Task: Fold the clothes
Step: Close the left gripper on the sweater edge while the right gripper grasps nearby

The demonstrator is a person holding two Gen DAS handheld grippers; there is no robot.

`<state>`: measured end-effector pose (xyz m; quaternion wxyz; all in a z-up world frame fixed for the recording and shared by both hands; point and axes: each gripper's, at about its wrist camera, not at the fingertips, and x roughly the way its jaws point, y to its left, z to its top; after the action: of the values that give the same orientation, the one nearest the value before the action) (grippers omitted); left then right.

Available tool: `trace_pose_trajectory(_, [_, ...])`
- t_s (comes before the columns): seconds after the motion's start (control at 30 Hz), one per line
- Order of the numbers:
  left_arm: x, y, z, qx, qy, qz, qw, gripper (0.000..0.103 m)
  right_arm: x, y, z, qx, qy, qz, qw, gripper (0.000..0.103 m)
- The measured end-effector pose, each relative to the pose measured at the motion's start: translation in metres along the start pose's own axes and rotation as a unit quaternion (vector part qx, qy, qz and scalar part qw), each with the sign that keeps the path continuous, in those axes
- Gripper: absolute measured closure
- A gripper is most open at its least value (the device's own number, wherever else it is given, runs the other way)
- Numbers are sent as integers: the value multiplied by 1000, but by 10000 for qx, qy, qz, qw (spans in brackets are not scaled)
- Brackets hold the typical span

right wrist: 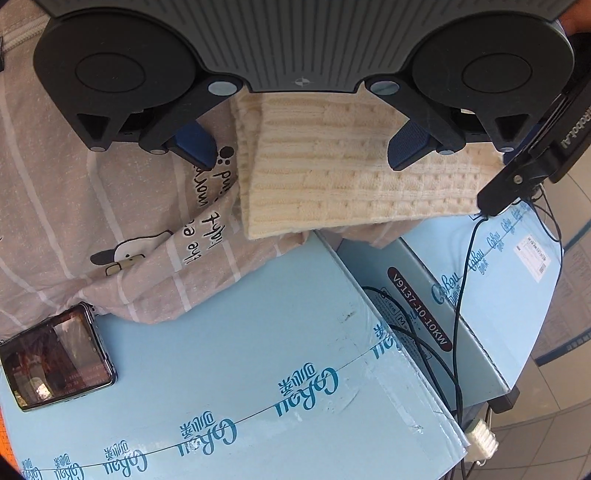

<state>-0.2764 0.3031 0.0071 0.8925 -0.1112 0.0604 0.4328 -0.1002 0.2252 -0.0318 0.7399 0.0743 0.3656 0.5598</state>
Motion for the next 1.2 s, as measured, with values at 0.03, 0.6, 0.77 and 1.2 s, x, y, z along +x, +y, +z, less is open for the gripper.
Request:
trace_pose_trajectory(0.03, [0, -2, -2, 149, 42, -25, 9999, 49, -1, 1, -1, 3, -17, 6, 10000, 12])
trace_pose_trajectory(0.6, [-7, 76, 2, -1685, -174, 268, 9852, 44, -18, -1, -1, -95, -202, 9, 9998, 42])
trace_pose_trajectory(0.77, [-2, 61, 1, -1429, 76, -393, 9889, 44, -33, 2, -2, -196, -324, 362, 9986, 42])
trace_pose_trajectory(1.2, [-2, 56, 0, -1275, 59, -261, 9915, 71, -43, 1, 5, -933, 126, 1354, 9863, 42])
